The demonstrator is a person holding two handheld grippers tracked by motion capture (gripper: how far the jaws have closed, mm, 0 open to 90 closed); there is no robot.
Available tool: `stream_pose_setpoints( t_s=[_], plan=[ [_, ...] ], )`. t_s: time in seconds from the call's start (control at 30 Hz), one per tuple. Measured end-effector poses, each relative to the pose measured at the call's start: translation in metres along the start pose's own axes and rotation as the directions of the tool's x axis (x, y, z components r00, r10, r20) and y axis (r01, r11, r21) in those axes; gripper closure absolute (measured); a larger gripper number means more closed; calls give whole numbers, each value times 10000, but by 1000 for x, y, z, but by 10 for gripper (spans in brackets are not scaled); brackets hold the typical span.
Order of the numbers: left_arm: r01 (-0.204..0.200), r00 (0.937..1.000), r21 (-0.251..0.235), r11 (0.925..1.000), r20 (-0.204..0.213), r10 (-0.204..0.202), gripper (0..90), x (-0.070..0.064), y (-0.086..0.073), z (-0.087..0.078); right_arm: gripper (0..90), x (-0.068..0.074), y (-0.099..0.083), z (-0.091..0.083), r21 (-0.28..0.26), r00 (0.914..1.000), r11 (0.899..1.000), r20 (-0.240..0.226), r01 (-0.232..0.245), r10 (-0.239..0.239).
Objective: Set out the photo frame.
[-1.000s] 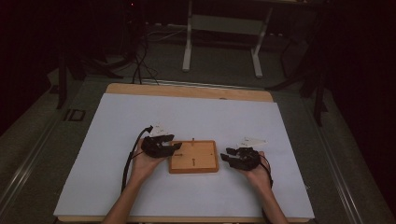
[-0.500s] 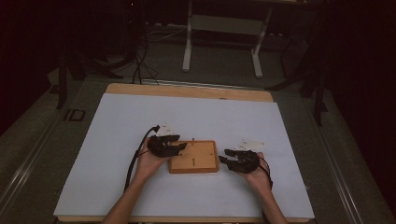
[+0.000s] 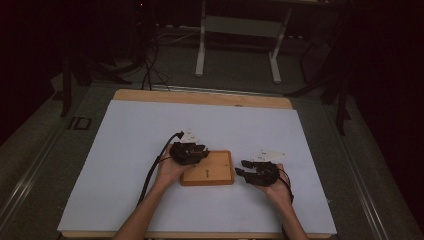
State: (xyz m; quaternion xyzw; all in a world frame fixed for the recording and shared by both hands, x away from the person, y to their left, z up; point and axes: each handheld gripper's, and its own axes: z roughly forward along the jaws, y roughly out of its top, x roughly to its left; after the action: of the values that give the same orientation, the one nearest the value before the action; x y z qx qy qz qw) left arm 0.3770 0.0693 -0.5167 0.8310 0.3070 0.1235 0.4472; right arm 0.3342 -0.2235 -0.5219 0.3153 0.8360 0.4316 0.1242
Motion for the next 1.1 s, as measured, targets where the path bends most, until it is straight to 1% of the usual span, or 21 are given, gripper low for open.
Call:
stream_pose_setpoints(
  t_s=[0.07,0.13,0.2,0.23,0.47,0.63,0.7,0.93,1.1],
  plan=[
    [-14,10000,91,10000,70,13,709,-1,0,4,558,0,0,0,9,10000,10000,-7,-7,7],
    [-118,9998,114,9999,150,116,768,-1,1,5,557,1,0,0,29,10000,10000,-13,-1,1],
    [-112,9999,128,9999,82,111,806,-1,1,6,556,1,0,0,41,10000,10000,-17,16,-15],
    [-49,9999,110,9999,123,47,820,-1,1,6,556,1,0,0,40,10000,10000,-19,16,-16],
    [129,9996,59,9999,263,-131,826,2,1,8,556,0,0,-1,19,10000,10000,-14,23,-23],
    [-54,9997,110,9999,238,51,841,1,2,8,556,0,0,-1,-13,10000,10000,-9,17,-17],
    [-127,9991,68,9999,406,124,841,2,2,9,556,0,0,-1,-6,10000,10000,-5,35,-35],
    [-201,9976,-47,9998,664,204,839,2,2,12,556,0,-1,0,26,10000,10000,-18,9,-9],
    [-167,9962,-74,9998,849,172,816,6,1,12,556,0,-1,0,14,10000,10000,-22,2,-2]
  ],
)
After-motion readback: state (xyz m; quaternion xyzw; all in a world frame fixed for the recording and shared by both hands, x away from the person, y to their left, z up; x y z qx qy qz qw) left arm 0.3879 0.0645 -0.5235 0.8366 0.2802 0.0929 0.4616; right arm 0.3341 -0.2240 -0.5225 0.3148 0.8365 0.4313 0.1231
